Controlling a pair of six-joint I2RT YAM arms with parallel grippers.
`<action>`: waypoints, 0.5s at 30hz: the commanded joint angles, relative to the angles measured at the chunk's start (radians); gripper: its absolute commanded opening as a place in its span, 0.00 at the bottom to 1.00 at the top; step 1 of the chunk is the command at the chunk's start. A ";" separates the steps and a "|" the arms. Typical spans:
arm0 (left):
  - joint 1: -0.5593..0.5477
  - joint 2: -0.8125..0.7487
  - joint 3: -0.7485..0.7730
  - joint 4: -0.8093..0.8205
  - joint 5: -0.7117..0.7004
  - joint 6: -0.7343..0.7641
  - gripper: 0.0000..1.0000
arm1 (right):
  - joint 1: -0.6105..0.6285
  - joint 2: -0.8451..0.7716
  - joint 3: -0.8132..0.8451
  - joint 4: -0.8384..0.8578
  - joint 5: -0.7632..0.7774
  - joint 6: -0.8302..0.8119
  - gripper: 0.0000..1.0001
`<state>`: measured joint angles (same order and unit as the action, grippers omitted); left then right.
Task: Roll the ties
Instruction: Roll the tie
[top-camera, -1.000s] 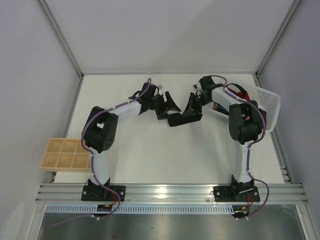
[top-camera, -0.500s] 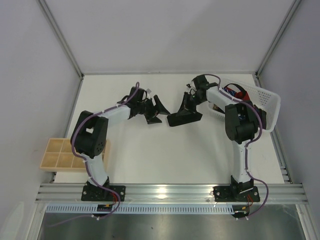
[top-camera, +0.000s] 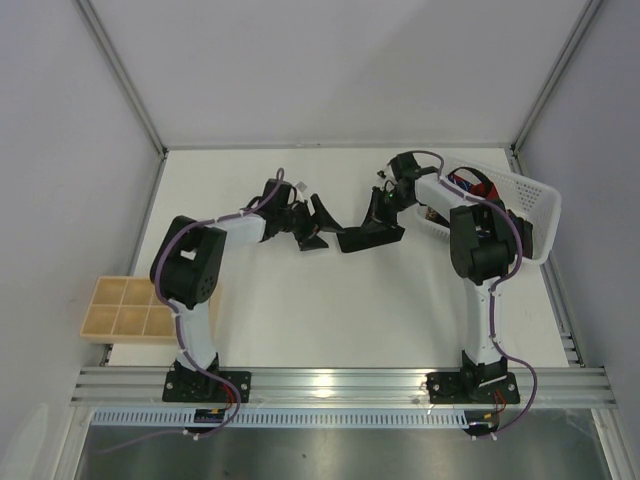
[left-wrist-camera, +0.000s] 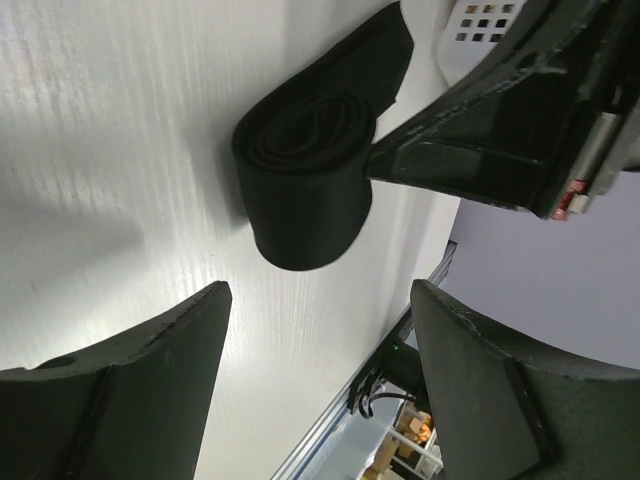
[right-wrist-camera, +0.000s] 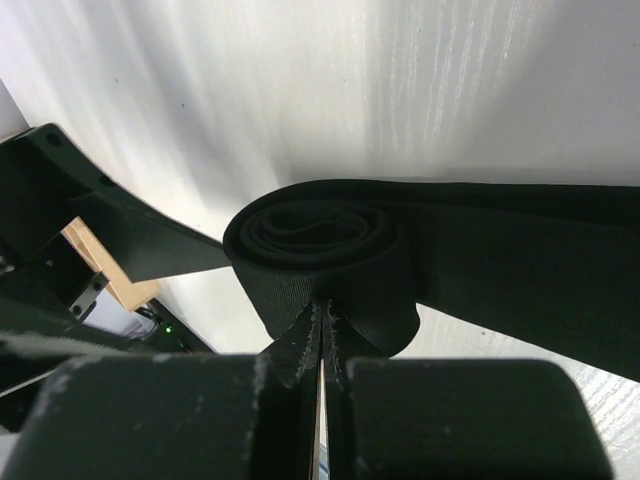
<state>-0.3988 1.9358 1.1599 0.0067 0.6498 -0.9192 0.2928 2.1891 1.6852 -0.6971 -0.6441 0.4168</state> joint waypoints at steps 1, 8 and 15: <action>-0.017 0.054 0.066 0.027 0.036 -0.017 0.79 | -0.009 -0.006 0.033 -0.018 0.026 -0.030 0.00; -0.034 0.095 0.110 -0.030 0.007 -0.017 0.78 | -0.015 0.008 0.033 -0.010 0.030 -0.029 0.00; -0.038 0.130 0.144 -0.031 0.010 -0.018 0.78 | -0.020 0.018 0.036 -0.008 0.035 -0.033 0.00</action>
<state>-0.4309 2.0457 1.2591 -0.0254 0.6582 -0.9264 0.2794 2.1941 1.6855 -0.7025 -0.6323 0.4068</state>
